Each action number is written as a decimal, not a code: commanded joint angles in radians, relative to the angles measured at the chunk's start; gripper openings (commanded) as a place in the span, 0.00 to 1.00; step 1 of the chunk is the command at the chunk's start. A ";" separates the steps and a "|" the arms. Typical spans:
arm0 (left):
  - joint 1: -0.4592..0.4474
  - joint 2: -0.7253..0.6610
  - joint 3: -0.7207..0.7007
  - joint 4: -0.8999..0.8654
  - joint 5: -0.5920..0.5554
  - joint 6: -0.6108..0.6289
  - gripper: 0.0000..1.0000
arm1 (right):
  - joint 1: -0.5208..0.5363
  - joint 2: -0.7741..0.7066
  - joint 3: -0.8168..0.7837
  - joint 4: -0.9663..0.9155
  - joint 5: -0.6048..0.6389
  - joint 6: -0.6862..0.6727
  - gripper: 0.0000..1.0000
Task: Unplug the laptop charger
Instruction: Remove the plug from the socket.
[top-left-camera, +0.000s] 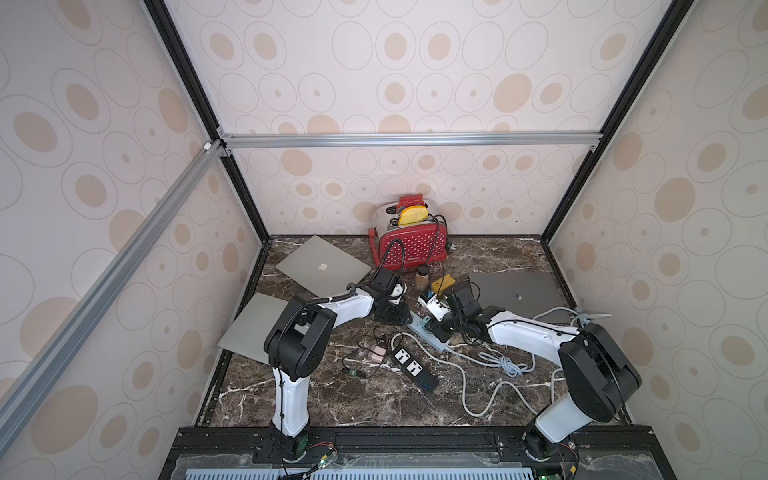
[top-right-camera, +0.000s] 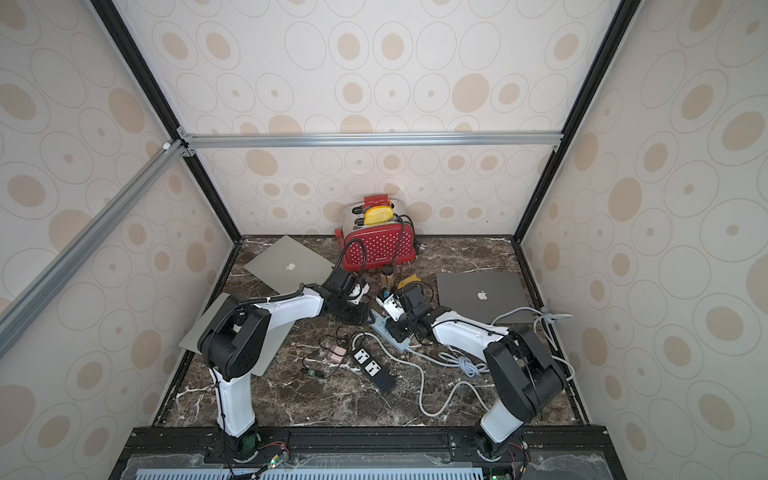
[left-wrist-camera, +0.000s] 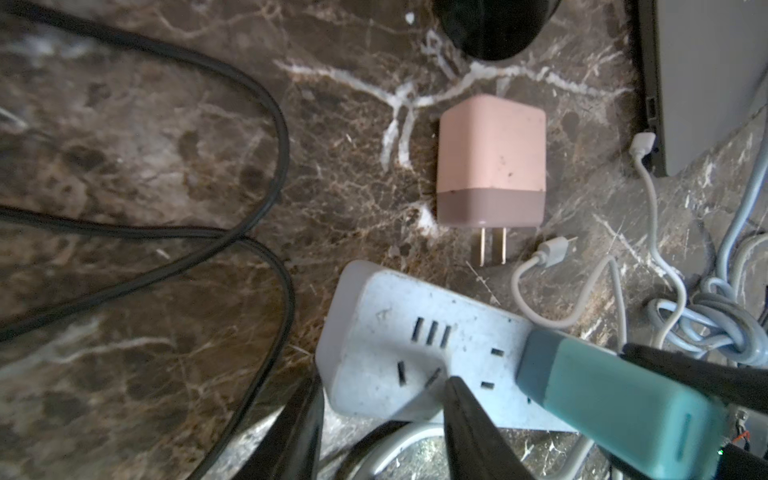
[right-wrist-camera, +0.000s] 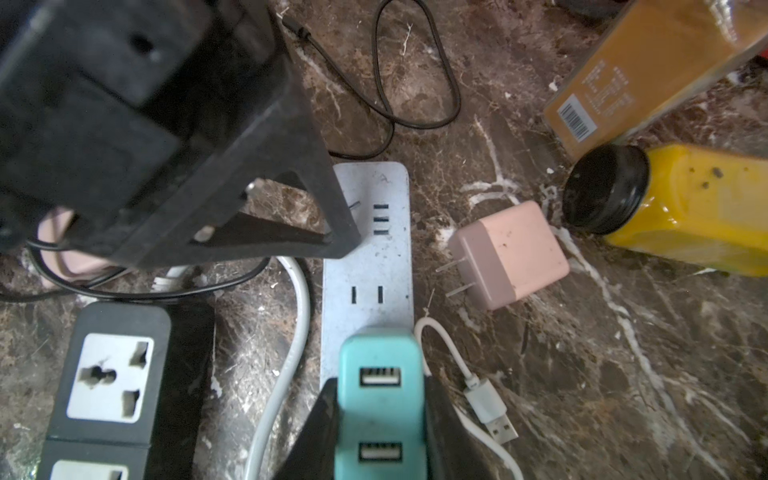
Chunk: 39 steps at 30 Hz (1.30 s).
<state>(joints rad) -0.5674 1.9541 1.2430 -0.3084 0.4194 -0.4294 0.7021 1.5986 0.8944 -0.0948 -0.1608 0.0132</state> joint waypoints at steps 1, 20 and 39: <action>-0.011 0.060 -0.013 -0.116 -0.033 0.023 0.52 | 0.031 0.051 0.000 0.143 -0.132 -0.013 0.03; -0.011 0.145 0.120 -0.190 -0.050 0.069 0.47 | 0.030 0.054 0.001 0.134 -0.158 -0.064 0.02; -0.017 0.215 0.125 -0.232 -0.107 0.076 0.45 | -0.053 -0.060 -0.070 0.313 -0.379 0.074 0.02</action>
<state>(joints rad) -0.5545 2.0457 1.4162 -0.5201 0.4393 -0.4004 0.6231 1.5841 0.8165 0.0380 -0.3267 0.0330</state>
